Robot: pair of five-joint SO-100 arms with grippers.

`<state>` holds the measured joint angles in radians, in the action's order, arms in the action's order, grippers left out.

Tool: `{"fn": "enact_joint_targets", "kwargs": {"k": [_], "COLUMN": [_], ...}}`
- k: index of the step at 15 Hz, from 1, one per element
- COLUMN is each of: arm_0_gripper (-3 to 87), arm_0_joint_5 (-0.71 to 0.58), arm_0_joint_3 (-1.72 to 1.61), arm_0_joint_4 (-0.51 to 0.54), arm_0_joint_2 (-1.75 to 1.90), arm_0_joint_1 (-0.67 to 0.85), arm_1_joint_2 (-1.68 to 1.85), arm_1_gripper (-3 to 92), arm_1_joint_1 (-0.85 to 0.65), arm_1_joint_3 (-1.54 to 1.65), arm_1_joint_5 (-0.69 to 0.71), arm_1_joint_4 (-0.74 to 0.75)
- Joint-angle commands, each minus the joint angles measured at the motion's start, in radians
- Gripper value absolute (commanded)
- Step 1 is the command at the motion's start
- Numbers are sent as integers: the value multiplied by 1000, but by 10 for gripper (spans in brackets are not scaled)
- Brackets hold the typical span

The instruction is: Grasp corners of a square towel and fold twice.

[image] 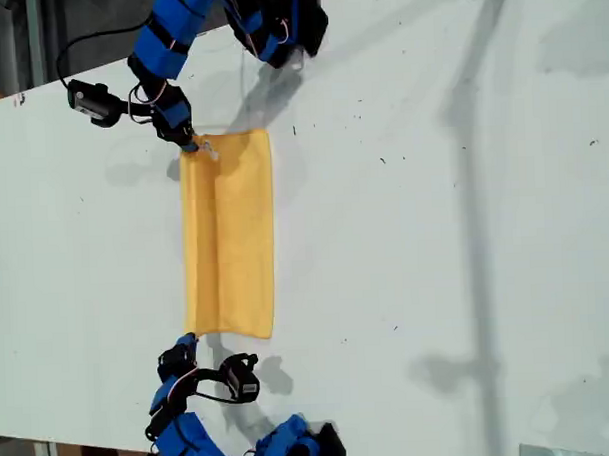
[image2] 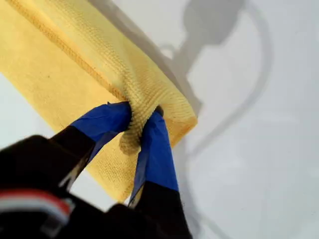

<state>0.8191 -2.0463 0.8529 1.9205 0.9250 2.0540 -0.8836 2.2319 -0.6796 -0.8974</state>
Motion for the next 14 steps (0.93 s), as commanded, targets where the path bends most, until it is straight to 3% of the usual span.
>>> {"fn": "enact_joint_targets", "kwargs": {"k": [1, 5, 10, 14], "arm_0_gripper": [-18, -18, -18, -18], "arm_0_joint_5": [61, 153, 359, 480], "arm_0_joint_3": [-130, -337, -569, -577], "arm_0_joint_4": [-35, -121, -255, -265], "arm_0_joint_2": [176, 296, 351, 258], "arm_0_joint_1": [-66, -198, -350, -425], "arm_1_joint_2": [215, 545, 545, 341], "arm_1_gripper": [-1, -1, -1, -1], "arm_1_joint_1": [75, 198, 324, 417], "arm_1_joint_3": [104, 311, 397, 345], "arm_1_joint_5": [-40, -143, -282, -391], "arm_1_joint_4": [-20, -144, -156, -156]}}
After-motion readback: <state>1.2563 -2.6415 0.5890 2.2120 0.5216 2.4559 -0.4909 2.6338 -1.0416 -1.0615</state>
